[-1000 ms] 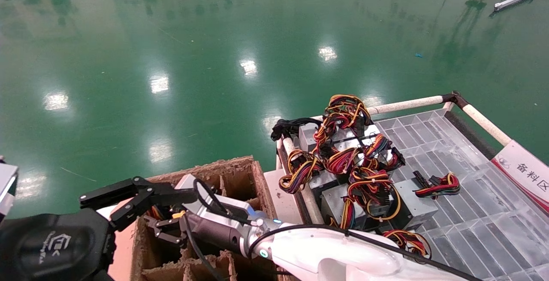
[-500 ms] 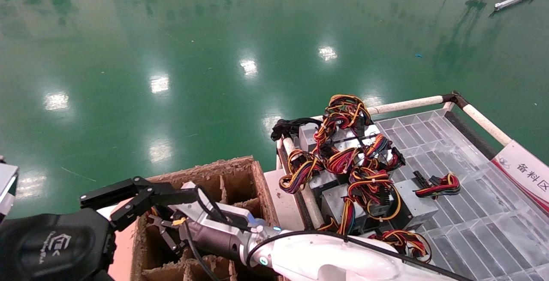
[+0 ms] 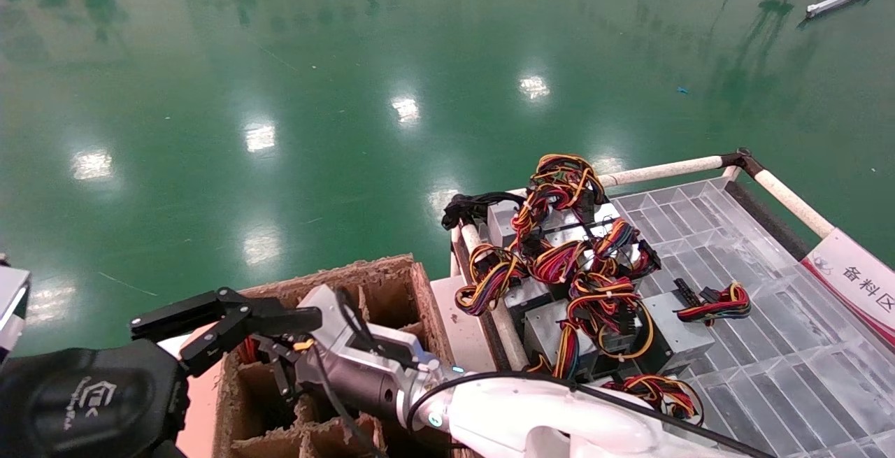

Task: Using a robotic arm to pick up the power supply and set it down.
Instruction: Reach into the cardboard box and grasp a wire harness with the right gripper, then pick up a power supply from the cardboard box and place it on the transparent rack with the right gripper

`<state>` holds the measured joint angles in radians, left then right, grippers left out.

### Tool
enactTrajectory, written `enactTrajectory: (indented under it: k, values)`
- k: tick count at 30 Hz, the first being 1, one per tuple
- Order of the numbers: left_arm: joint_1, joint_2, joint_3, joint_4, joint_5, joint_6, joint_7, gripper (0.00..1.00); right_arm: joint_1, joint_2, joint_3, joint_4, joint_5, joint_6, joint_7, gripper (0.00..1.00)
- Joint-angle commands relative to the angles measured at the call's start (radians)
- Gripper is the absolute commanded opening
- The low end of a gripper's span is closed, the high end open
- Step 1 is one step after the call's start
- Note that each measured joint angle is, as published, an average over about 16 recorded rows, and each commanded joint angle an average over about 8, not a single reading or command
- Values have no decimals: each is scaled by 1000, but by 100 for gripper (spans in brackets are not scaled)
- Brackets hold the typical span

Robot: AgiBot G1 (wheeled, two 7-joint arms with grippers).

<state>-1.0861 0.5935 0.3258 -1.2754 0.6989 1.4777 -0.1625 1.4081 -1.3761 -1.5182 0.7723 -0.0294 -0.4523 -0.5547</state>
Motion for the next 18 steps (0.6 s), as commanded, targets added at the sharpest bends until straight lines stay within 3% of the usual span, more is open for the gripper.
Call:
enactTrajectory:
  k: [1,10,18]
  values:
    - [0,0,0,0,0,0,0,100,-3,0,7,-9,14,-15,4,0]
    - [0,0,0,0,0,0,0,100,-13,1,45,-57,89,-73,8,0]
    - [0,0,1,0,0,0,0,100,-5,3,69,-62,164,-61,25,0]
